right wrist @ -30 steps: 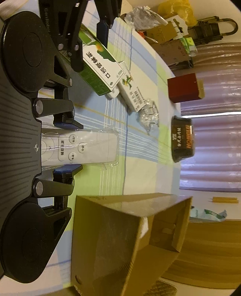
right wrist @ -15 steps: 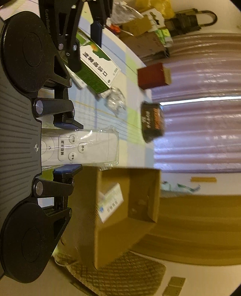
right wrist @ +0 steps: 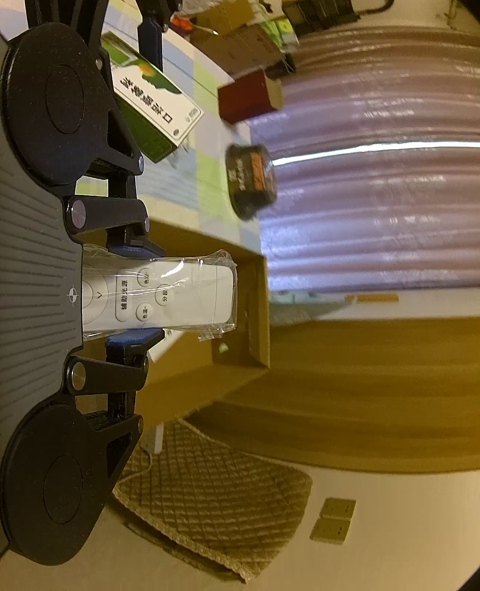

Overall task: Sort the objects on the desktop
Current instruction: 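Carry the bagged remote and spray box with both tools over the cardboard box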

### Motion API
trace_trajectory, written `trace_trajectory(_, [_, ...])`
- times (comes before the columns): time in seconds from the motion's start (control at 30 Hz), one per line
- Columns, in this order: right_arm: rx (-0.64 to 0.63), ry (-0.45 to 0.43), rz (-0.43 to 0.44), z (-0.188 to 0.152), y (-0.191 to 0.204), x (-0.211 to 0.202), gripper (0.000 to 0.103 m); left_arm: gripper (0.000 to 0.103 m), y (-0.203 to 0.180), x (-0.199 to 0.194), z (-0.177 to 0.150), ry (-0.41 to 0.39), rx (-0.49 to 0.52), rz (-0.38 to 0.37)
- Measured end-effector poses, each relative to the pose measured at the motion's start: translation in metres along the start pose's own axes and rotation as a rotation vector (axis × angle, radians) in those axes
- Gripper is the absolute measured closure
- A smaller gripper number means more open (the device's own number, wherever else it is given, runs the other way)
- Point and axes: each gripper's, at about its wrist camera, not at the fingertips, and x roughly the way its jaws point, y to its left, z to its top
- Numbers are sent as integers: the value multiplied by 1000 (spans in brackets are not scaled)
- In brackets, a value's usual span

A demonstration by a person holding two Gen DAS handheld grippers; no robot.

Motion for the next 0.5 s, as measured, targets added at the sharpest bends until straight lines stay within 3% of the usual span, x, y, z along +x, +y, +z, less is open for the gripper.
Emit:
trace_trajectory(0.3, [15,-1,-45,22,-44,20,65,53,-18,40,53,-47,3,-60])
trace_trajectory(0.5, [8,19,-40,25,-59,39,65,53,-24,76,70,-30,-14,-84])
